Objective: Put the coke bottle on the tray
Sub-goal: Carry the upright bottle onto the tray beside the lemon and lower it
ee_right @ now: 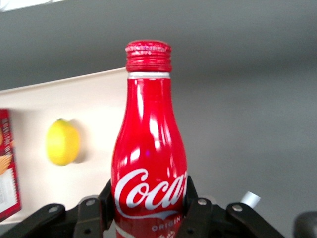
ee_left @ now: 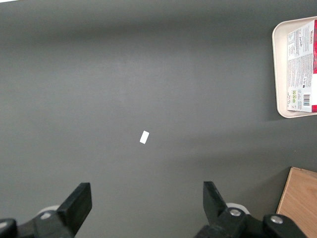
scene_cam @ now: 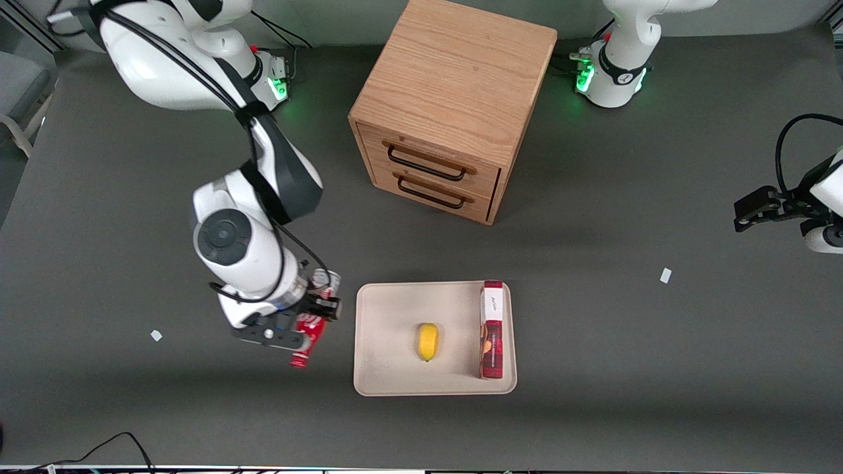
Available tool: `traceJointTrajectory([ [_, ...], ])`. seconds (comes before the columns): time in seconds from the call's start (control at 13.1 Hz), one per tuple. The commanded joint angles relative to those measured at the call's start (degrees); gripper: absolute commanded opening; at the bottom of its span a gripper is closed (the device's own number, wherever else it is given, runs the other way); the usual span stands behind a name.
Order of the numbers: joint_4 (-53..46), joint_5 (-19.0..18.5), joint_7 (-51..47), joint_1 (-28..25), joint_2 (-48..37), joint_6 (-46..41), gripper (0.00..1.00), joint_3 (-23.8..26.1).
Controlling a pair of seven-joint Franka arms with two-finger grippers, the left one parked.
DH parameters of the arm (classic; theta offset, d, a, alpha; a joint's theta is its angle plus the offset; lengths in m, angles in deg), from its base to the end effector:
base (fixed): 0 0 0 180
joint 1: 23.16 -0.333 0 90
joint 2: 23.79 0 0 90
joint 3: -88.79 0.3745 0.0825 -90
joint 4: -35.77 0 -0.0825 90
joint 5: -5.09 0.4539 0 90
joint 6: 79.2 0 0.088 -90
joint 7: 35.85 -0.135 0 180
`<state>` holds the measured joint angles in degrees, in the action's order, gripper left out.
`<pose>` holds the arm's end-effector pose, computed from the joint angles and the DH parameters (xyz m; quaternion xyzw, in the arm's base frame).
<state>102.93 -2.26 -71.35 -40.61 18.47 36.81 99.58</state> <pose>0.7929 0.3616 0.3643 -0.9958 0.0667 -0.0526 0.0353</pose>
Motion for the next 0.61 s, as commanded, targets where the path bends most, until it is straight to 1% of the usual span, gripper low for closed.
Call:
traceJointTrajectory([
  [0.0, -10.1, -1.6, 5.3, -1.8, 9.8, 4.6, 0.0, 1.1],
  [0.23, -10.0, -1.8, 5.5, -3.5, 15.6, 11.8, 0.0, 1.0],
  [0.53, -9.9, -2.0, 6.7, -3.9, 18.8, 12.3, 0.0, 0.5],
])
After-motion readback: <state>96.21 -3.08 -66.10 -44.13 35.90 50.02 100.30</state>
